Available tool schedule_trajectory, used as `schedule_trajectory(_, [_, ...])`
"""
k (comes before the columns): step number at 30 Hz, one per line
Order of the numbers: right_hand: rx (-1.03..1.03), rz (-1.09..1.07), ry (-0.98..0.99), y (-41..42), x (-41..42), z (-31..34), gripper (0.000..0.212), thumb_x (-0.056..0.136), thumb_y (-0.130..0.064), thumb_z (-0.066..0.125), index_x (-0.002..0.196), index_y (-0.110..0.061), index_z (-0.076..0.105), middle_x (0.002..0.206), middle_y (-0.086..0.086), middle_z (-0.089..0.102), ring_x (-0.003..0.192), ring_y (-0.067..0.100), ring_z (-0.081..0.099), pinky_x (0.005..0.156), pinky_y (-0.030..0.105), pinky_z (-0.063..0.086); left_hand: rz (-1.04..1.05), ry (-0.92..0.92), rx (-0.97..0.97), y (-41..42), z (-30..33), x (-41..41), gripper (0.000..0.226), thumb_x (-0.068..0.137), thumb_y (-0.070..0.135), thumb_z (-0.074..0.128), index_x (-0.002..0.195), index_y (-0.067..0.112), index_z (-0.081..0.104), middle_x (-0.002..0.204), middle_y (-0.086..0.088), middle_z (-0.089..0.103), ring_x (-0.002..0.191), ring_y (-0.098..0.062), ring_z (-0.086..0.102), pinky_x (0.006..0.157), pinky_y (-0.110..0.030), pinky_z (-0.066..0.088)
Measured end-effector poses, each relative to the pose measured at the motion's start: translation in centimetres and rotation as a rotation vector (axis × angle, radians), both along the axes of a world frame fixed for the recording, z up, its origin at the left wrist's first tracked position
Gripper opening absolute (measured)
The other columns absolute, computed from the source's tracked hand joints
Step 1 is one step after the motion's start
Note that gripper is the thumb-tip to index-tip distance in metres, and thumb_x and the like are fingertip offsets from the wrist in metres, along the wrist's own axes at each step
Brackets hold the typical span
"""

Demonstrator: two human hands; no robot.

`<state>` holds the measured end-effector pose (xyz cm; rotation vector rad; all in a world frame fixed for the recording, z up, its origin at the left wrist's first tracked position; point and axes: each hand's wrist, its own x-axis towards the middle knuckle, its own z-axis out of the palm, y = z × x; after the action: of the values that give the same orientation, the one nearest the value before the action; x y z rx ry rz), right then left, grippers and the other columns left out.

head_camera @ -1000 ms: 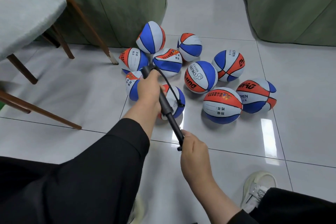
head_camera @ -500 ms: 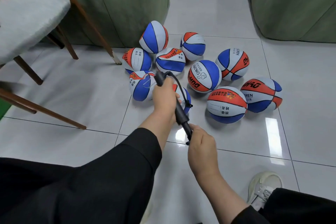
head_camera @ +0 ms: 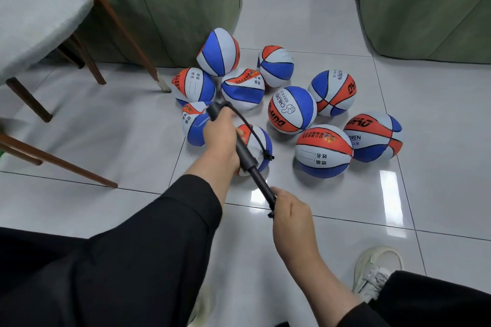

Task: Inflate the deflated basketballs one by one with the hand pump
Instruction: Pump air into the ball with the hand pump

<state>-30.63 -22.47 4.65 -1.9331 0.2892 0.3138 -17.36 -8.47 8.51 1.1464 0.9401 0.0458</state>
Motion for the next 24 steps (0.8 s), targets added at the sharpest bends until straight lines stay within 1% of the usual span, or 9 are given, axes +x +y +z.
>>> schedule_trajectory(2, [-0.016,0.012,0.008,-0.5,-0.4,-0.2,0.041,0.105,-0.015,0.034,0.124,-0.016,0.070,0.090,-0.009,0.068,0.077,-0.003,0.063,0.064,0.015,0.045,0.033,-0.004,0.006,1.3,0.1,0.7,0.017,0.091,0.033,0.065,0.099,0.018,0.060,0.055,0.003,0.053,0.052,-0.015,0.052,0.056,-0.027,0.052])
schedule_trajectory(4, [-0.023,-0.001,0.000,-0.8,-0.4,-0.2,0.041,0.104,-0.014,0.035,0.126,-0.016,0.070,0.091,-0.010,0.068,0.077,-0.003,0.064,0.062,0.010,0.044,0.051,-0.004,0.014,1.7,0.1,0.9,0.017,0.091,0.034,0.065,0.096,0.019,0.061,0.058,0.003,0.054,0.055,-0.015,0.052,0.058,-0.027,0.052])
schedule_trajectory(8, [-0.007,-0.044,0.013,-0.6,-0.2,0.2,0.041,0.104,-0.017,0.035,0.125,-0.017,0.070,0.093,-0.012,0.068,0.076,-0.003,0.064,0.062,0.010,0.044,0.053,-0.010,0.010,0.7,-0.2,0.3,0.023,0.090,0.037,0.063,0.101,0.016,0.062,0.057,0.003,0.054,0.056,-0.016,0.053,0.063,-0.031,0.053])
schedule_trajectory(10, [0.000,-0.050,0.007,-0.2,-0.1,0.4,0.043,0.102,-0.023,0.033,0.123,-0.018,0.070,0.092,-0.010,0.068,0.076,-0.002,0.063,0.066,0.018,0.046,0.026,-0.015,0.007,-0.1,-0.4,-0.1,0.023,0.091,0.035,0.062,0.102,0.015,0.061,0.055,0.003,0.053,0.051,-0.016,0.052,0.060,-0.029,0.051])
schedule_trajectory(14, [0.023,-0.076,-0.034,0.7,0.8,0.9,0.050,0.089,-0.033,0.027,0.101,-0.013,0.071,0.080,0.007,0.065,0.076,0.015,0.060,0.071,0.038,0.049,0.007,-0.046,-0.003,-1.9,-0.1,-1.1,0.016,0.098,0.030,0.058,0.092,0.015,0.054,0.054,0.002,0.049,0.040,-0.012,0.046,0.048,-0.021,0.045])
schedule_trajectory(16, [0.024,-0.084,-0.057,0.9,1.5,1.0,0.048,0.084,-0.034,0.026,0.092,-0.012,0.067,0.075,0.010,0.062,0.076,0.025,0.059,0.066,0.039,0.048,0.000,-0.045,-0.016,-2.8,-0.3,-1.7,0.018,0.099,0.031,0.058,0.090,0.015,0.054,0.056,0.000,0.050,0.040,-0.012,0.047,0.046,-0.021,0.046])
schedule_trajectory(19, [0.024,-0.088,-0.049,1.0,2.0,1.0,0.037,0.088,-0.032,0.028,0.076,-0.013,0.057,0.062,0.000,0.055,0.066,0.018,0.056,0.055,0.032,0.037,0.010,-0.034,-0.017,-3.5,-0.4,-2.3,0.019,0.097,0.031,0.058,0.088,0.014,0.058,0.051,0.001,0.052,0.040,-0.014,0.049,0.042,-0.020,0.046])
schedule_trajectory(22, [0.017,-0.072,-0.046,1.1,2.2,1.2,0.039,0.102,-0.018,0.034,0.066,-0.023,0.048,0.063,0.000,0.055,0.058,0.006,0.052,0.055,0.032,0.034,0.001,-0.032,-0.044,-3.2,-0.4,-2.1,0.018,0.097,0.030,0.059,0.094,0.012,0.058,0.054,-0.001,0.050,0.039,-0.014,0.046,0.041,-0.018,0.044])
schedule_trajectory(24, [0.034,-0.053,-0.048,1.2,2.3,1.4,0.037,0.103,-0.018,0.035,0.069,-0.019,0.050,0.066,0.002,0.059,0.057,0.002,0.052,0.057,0.032,0.034,-0.016,-0.031,-0.053,-2.8,-0.2,-1.7,0.015,0.097,0.027,0.059,0.096,0.012,0.055,0.056,-0.002,0.049,0.040,-0.014,0.045,0.042,-0.019,0.044])
